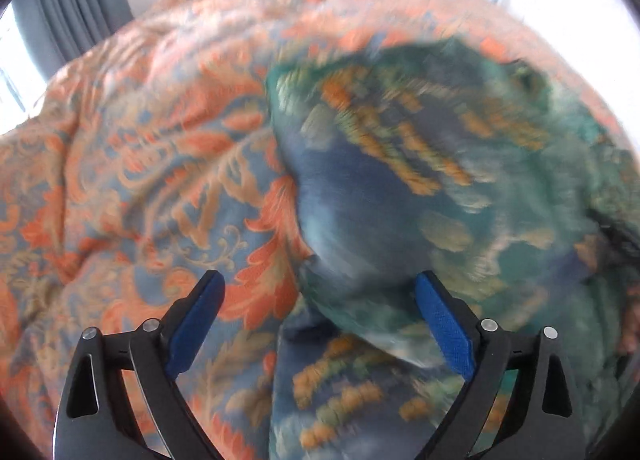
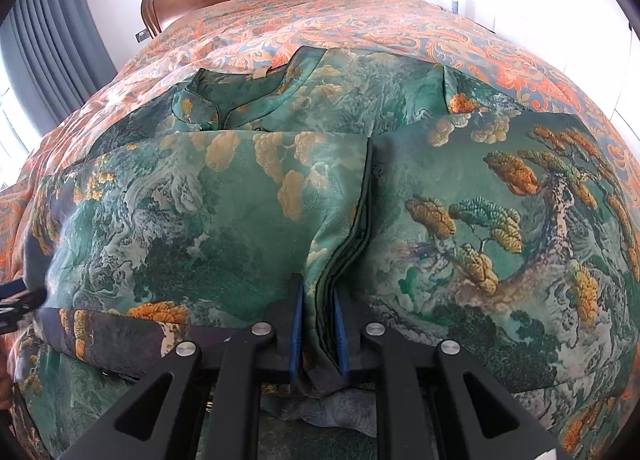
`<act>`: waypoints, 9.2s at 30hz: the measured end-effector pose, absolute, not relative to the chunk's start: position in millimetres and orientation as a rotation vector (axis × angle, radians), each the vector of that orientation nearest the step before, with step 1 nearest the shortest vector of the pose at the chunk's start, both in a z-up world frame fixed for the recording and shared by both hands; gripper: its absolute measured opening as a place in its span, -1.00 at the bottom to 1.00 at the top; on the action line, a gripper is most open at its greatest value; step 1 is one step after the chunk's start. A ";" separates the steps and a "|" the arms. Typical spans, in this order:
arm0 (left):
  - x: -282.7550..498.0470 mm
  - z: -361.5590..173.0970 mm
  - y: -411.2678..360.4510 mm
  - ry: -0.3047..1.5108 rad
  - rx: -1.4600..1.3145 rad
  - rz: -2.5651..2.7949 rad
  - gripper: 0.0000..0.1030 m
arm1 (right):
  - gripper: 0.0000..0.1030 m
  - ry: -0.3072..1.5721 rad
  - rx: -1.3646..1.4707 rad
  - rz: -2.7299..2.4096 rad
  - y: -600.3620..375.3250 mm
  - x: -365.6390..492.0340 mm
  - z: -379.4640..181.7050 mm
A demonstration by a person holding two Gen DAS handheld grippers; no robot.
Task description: Fold large clothes
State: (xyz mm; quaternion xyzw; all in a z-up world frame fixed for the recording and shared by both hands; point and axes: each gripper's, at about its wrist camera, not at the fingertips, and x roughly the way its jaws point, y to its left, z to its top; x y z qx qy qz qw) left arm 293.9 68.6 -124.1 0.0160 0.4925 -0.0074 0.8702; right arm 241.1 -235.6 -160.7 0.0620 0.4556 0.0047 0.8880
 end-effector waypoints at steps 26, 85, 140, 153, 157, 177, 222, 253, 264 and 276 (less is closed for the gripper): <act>154.6 -72.3 70.0 0.835 -0.010 -0.123 0.98 | 0.32 0.707 0.162 -0.060 -248.7 141.1 -73.1; 48.2 -144.2 177.3 1.049 -0.271 -0.125 0.99 | 0.66 0.820 0.115 -0.180 -349.5 -108.2 -58.3; 184.8 7.8 187.1 0.898 -0.501 -0.414 -0.78 | -0.75 0.832 0.665 0.223 -403.4 13.8 29.1; 284.5 -60.9 144.9 1.012 -0.425 -0.231 0.22 | -0.29 0.929 1.093 0.022 -439.9 152.5 -130.9; 276.7 -28.7 167.2 0.906 -0.442 -0.151 0.75 | 0.35 0.813 1.306 0.130 -459.5 146.6 -130.8; 298.5 -101.0 128.8 1.112 -0.268 -0.201 -0.74 | 0.17 0.989 0.229 0.008 -374.0 181.1 -93.4; 269.6 -79.9 121.4 0.818 -0.174 -0.124 0.66 | 0.48 0.762 0.280 -0.238 -407.9 198.5 -109.8; 389.1 -124.3 -97.2 1.010 0.017 -0.174 0.92 | 0.52 0.598 0.356 -0.070 -347.1 -20.1 -143.8; 344.7 -122.4 -89.2 1.004 0.006 -0.265 0.90 | 0.53 0.651 0.425 -0.076 -359.5 -13.4 -171.7; 222.4 -126.2 -87.2 0.940 0.157 -0.370 0.91 | 0.53 0.658 0.394 -0.103 -352.2 -8.0 -180.5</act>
